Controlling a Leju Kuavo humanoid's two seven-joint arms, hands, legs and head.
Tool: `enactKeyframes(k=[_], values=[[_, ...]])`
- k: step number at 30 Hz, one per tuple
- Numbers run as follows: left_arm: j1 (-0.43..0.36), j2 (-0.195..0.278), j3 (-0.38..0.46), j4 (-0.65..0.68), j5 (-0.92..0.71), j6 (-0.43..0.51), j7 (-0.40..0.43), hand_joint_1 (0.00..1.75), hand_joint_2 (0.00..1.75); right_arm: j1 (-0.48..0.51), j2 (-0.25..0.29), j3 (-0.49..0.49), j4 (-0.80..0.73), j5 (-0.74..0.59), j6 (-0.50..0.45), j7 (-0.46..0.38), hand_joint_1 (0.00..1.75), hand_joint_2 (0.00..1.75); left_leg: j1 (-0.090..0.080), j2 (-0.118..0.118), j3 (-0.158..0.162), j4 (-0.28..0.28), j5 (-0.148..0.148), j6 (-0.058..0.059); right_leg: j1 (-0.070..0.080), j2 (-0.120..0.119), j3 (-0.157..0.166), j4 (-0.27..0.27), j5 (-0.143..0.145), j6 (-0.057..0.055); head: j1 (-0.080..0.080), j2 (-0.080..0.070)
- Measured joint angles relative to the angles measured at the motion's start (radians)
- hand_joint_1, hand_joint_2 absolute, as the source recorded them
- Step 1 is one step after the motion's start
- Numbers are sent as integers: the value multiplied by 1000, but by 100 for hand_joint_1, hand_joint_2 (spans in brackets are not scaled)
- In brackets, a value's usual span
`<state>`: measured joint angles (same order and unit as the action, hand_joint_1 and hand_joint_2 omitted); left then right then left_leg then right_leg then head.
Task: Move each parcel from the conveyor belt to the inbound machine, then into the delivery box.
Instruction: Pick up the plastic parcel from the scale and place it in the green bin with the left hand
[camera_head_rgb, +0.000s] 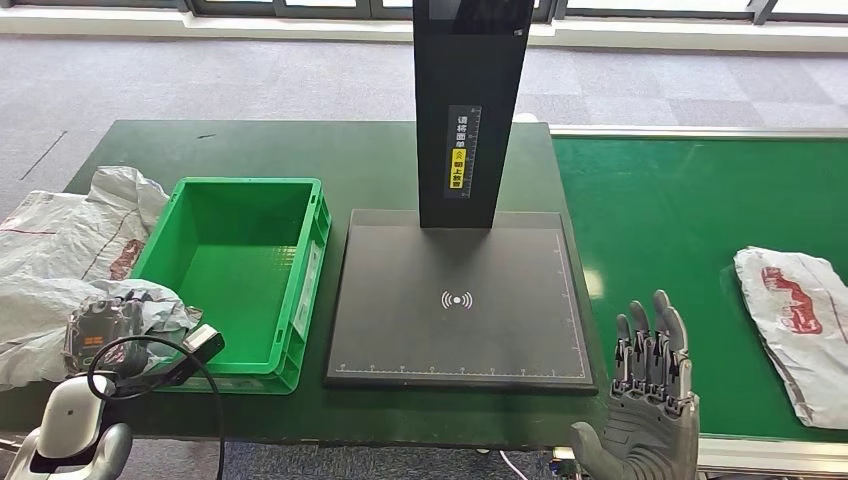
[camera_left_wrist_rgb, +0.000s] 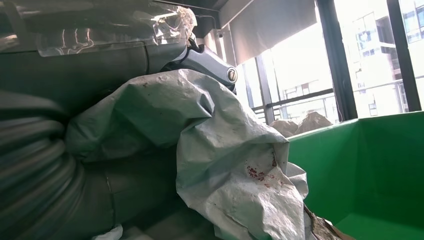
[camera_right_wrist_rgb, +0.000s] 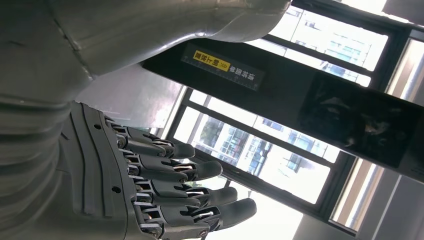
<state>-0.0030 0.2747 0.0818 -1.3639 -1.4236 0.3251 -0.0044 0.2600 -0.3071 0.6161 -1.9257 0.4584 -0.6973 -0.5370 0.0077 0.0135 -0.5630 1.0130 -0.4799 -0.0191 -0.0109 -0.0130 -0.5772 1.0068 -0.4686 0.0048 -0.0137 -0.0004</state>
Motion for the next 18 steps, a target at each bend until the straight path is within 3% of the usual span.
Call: enactKeyframes(k=[18], values=[[-2, 0, -16, -6, 7, 13, -7, 175, 175, 0, 0, 0, 0, 2, 0, 7, 0, 175, 0, 0, 0, 0, 0, 0, 0, 0, 0, 0, 0, 0, 0, 0]])
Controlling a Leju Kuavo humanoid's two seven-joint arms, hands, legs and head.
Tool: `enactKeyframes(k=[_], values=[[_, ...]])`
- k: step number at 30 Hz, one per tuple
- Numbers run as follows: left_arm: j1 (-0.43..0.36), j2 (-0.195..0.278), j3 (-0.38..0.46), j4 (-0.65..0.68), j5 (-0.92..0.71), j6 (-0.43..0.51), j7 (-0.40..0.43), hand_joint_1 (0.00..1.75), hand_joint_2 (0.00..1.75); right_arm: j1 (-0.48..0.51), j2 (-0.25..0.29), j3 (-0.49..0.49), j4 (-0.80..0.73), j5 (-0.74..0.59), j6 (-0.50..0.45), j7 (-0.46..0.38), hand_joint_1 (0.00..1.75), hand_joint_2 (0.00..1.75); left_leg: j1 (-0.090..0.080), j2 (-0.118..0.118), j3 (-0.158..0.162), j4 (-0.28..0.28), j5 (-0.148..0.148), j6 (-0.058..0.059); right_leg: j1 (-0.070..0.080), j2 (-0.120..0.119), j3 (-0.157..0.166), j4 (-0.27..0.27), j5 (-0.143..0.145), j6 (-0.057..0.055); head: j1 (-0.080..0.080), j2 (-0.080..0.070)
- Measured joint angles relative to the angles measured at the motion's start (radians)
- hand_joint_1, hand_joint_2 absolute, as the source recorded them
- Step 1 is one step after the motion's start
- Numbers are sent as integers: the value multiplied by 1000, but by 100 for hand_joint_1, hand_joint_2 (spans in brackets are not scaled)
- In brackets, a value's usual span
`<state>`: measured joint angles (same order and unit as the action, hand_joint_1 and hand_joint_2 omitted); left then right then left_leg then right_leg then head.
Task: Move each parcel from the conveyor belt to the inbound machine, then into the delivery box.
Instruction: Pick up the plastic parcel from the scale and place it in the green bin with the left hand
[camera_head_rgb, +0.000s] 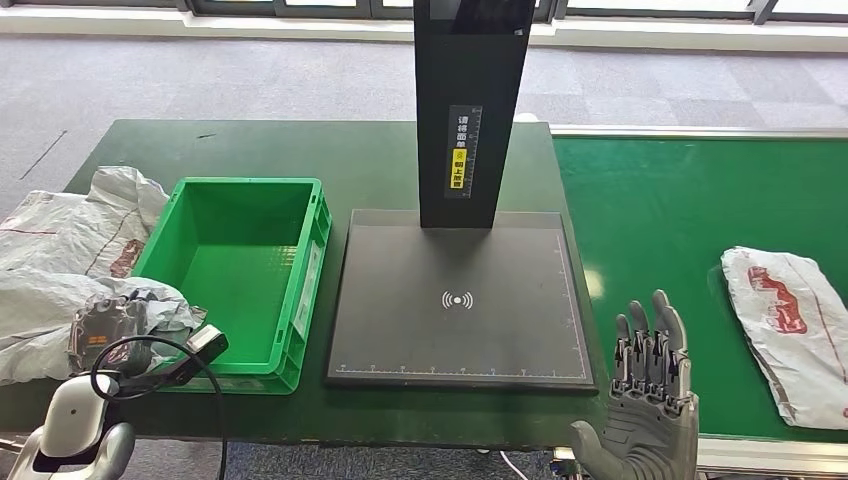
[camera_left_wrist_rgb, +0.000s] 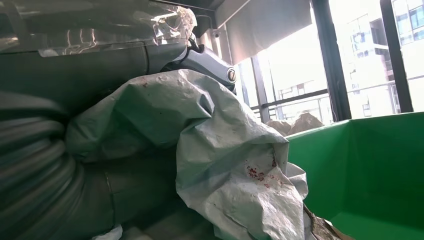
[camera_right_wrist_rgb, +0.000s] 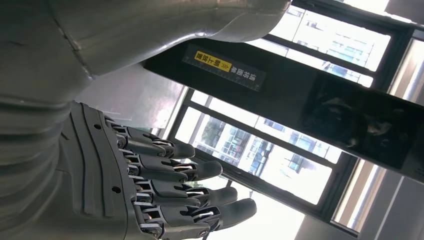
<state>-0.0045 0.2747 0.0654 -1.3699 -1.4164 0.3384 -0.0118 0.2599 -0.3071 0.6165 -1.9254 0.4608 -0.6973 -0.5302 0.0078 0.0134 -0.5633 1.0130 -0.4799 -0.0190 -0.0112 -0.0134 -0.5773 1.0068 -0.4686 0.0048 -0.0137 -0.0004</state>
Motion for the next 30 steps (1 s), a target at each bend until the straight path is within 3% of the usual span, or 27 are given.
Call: enactKeyframes(k=[14, 16, 22, 26, 30], values=[[0, 0, -2, -2, 0, 11, 0, 175, 175, 0, 0, 0, 0, 0, 0, 0, 0, 175, 0, 0, 0, 0, 0, 0, 0, 0, 0, 0, 0, 0, 0, 0], [0, 0, -10, -5, -2, 55, -5, 175, 175, 0, 0, 0, 0, 2, 0, 4, 0, 175, 0, 0, 0, 0, 0, 0, 0, 0, -1, 0, 0, 0, 0, 0], [-16, -19, -72, -87, -20, 324, -78, 175, 175, -2, 1, 0, 0, 11, 0, 24, 0, 175, 0, 0, -1, 0, 0, 0, 0, 0, -1, 0, 0, 0, 0, 0], [-33, -41, -110, -194, -74, 359, -163, 175, 175, -4, 2, 0, 0, 3, 0, 25, 0, 175, -1, 0, -1, 1, 0, 0, 0, 0, -2, 0, 0, 0, 0, 0], [-63, -56, -166, -241, -76, 353, -188, 175, 175, 0, 15, -7, 0, -10, -1, 7, 0, 175, -1, -1, -1, 1, 0, 0, 0, 0, -2, 0, 0, 0, 0, 0]])
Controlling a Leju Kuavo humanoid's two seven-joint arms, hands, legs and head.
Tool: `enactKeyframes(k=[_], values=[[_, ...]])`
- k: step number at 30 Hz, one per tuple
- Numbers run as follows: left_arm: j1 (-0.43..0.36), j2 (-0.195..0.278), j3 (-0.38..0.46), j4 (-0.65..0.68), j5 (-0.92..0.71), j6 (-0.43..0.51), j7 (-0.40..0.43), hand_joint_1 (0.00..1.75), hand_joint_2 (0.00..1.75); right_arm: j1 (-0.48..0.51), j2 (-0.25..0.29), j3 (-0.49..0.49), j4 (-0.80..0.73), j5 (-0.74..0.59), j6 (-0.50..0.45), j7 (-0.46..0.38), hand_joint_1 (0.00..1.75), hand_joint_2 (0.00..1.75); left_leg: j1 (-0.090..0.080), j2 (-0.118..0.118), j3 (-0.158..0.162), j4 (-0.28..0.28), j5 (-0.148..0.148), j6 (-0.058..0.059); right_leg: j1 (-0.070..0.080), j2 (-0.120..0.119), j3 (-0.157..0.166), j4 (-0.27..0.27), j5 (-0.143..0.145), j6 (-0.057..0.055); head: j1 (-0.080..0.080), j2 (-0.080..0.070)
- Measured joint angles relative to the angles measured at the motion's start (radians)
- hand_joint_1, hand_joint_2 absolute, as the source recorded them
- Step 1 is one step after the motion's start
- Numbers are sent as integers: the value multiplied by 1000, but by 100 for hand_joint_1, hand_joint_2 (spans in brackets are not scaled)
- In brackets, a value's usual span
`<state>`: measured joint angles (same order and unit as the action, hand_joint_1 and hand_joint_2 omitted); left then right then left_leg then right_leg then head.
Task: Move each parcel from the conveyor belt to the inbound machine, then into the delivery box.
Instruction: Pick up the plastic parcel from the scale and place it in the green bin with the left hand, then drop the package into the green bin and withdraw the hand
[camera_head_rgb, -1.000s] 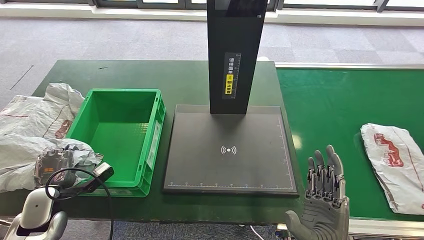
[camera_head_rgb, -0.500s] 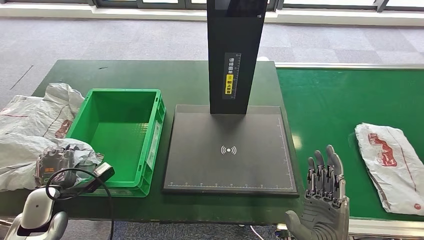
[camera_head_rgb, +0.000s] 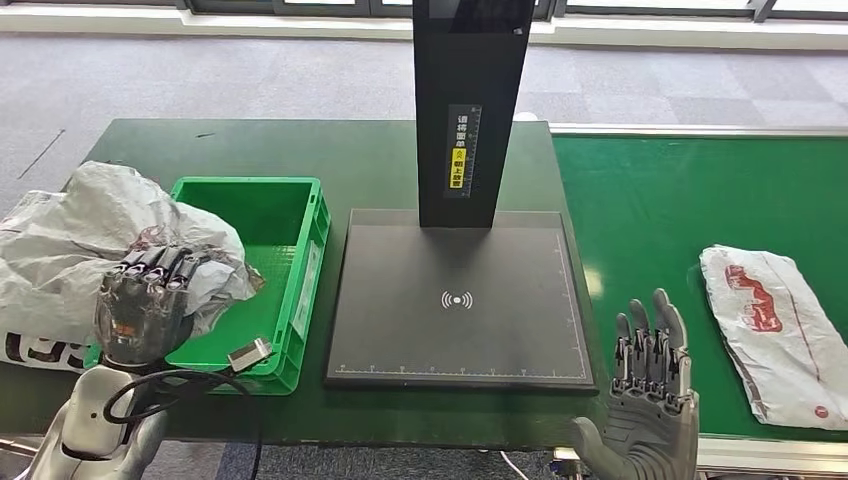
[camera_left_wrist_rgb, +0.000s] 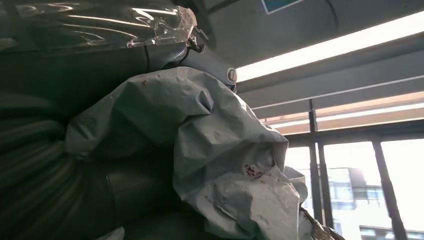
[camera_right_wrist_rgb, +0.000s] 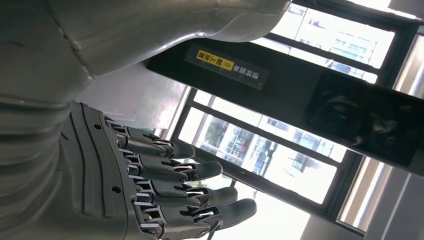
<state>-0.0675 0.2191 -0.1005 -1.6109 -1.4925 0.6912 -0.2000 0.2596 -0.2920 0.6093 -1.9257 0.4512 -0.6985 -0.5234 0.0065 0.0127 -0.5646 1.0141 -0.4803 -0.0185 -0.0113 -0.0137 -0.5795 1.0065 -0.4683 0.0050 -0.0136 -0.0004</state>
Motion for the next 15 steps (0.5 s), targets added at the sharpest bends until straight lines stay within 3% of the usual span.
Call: enactKeyframes(k=[3, 7, 11, 15], values=[[-53, -23, -67, 34, 58, -40, 70, 175, 175, -9, 28, -8, 0, 8, 1, 0, 0, 175, 0, 0, 0, 0, 0, 0, 1, -1, 1, 0, 1, -1, 0, 0], [-100, -18, -141, 79, -35, -7, 204, 175, 175, -29, 61, -15, 0, 24, 9, 17, 0, 175, 1, 3, 0, 0, 1, -1, 2, 1, -1, 0, 2, -3, 0, 0], [-120, -16, -201, 97, -24, -4, 167, 175, 175, -46, 80, -24, 2, 18, 17, 11, 0, 175, 1, 2, 0, 0, 1, -1, 2, 1, -1, 0, 2, -3, 0, 0], [-147, -9, -267, 134, 84, -73, 92, 175, 175, -57, 92, -35, 7, 1, 25, -3, 0, 175, 1, 2, -1, 0, 1, -1, 1, 1, -1, 0, 2, -3, 0, 0]])
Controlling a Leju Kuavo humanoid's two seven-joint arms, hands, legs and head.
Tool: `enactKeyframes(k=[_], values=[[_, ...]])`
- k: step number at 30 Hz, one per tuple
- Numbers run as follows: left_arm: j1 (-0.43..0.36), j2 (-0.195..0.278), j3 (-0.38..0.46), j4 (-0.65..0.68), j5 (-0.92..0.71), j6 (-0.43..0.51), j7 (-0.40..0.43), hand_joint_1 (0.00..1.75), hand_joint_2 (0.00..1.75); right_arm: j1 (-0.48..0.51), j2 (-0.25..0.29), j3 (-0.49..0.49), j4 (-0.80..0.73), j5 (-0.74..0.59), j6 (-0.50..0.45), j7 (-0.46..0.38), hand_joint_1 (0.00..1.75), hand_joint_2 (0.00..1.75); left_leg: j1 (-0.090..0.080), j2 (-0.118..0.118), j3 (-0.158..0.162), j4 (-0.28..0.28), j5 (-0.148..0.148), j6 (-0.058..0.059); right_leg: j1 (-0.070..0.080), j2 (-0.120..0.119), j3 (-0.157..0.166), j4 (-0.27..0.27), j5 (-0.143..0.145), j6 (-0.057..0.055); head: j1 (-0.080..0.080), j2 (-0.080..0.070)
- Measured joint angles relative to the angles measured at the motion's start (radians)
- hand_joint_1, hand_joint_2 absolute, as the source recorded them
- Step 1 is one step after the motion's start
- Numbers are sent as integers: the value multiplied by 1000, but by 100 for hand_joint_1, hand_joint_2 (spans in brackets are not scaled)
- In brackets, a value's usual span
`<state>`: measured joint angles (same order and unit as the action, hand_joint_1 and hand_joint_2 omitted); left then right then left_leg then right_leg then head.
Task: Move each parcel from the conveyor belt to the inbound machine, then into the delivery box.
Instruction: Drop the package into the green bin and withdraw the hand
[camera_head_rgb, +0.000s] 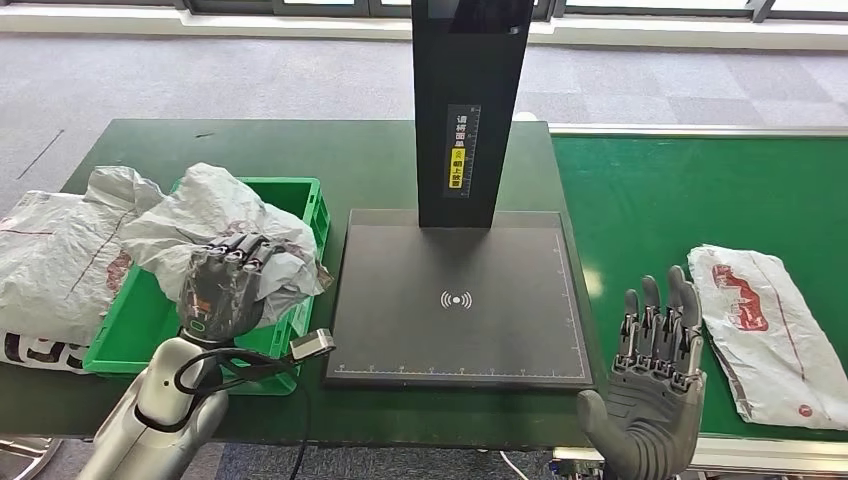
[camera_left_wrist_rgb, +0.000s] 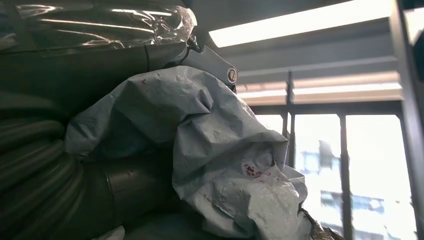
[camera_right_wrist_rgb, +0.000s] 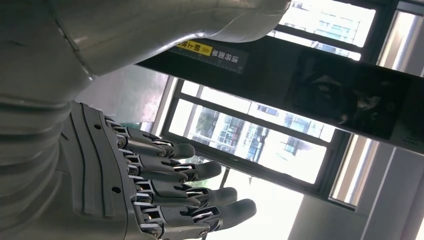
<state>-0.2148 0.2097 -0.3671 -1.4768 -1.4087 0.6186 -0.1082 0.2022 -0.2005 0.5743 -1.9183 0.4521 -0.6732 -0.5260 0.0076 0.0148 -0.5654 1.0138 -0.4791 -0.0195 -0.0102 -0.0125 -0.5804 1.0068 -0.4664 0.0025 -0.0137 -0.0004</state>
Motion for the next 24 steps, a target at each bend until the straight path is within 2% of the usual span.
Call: enactKeyframes(k=[3, 6, 7, 8, 9, 10, 11, 12, 13, 15, 17, 21, 24], values=[[-21, 2, -38, 47, 45, -76, -17, 175, 175, -8, 5, -6, 6, -9, 6, -5, 0, 175, 0, 0, 0, 0, 0, 0, 0, 0, 0, 0, 0, 0, 0, 0], [-35, 2, -58, 88, 69, -112, -20, 175, 175, -13, 10, -8, 14, -12, 10, -10, 0, 175, 0, 0, 0, 0, 0, 0, 0, 0, 0, 0, 0, 0, 0, 0], [-37, 2, -62, 95, 71, -115, -20, 167, 175, -14, 11, -9, 16, -12, 10, -12, 0, 175, 0, 0, 0, 0, 0, 0, 0, 0, 0, 0, 0, 0, 0, 0], [-40, 2, -65, 102, 73, -117, -21, 131, 175, -15, 11, -9, 18, -12, 11, -12, 0, 175, 0, 0, 0, 0, 0, 0, 0, 0, 0, 0, 0, 0, 0, 0], [-44, 2, -68, 109, 74, -119, -21, 87, 175, -16, 12, -12, 21, -12, 11, -13, 0, 175, 0, 0, 0, 0, 0, 0, 0, 0, 0, 0, 0, 0, 0, 0], [-49, 2, -72, 118, 76, -124, -21, 44, 131, -17, 12, -15, 23, -13, 11, -14, 0, 175, 0, 0, 0, 0, 0, 0, 0, 0, 0, 0, 0, 0, 0, 0], [-55, 3, -76, 129, 83, -145, -20, 8, 87, -18, 13, -18, 26, -13, 11, -15, 0, 175, 0, 0, 0, 0, 0, 0, 0, 0, 0, 0, 0, 0, 0, 0], [-62, 3, -80, 143, 94, -180, -17, 0, 44, -20, 14, -21, 29, -14, 10, -17, 0, 175, 0, 0, 0, 0, 0, 0, 0, 0, 0, 0, 0, 0, 0, 0], [-69, 3, -82, 160, 110, -222, -12, 0, 0, -21, 14, -22, 31, -15, 9, -18, 0, 175, 0, 0, 0, 0, 0, 0, 0, 0, 0, 0, 0, 0, 0, 0], [-88, 3, -84, 207, 146, -284, 6, 0, 0, -22, 17, -23, 36, -16, 6, -17, 0, 175, 0, 0, 0, 0, 0, 0, 0, 0, 0, 0, 0, 0, 0, 0], [-107, 1, -84, 255, 183, -288, 30, 0, 0, -21, 19, -23, 39, -9, 1, -7, 0, 175, 0, 0, 0, 0, 0, 0, 0, 0, 0, 0, 0, 0, 0, 0], [-118, -13, -49, 311, 354, -233, 74, 0, 0, -6, 25, -24, 38, 35, -1, 46, 0, 175, 0, 0, 0, 0, 0, 0, 0, 0, 0, 0, 0, 0, 0, 0], [-91, -36, 44, 298, 574, -168, 71, 0, 0, 15, 27, -24, 33, 62, -8, 76, 0, 175, 0, 1, 0, 0, 0, 0, 0, 0, 0, 0, 0, 0, 0, 0]])
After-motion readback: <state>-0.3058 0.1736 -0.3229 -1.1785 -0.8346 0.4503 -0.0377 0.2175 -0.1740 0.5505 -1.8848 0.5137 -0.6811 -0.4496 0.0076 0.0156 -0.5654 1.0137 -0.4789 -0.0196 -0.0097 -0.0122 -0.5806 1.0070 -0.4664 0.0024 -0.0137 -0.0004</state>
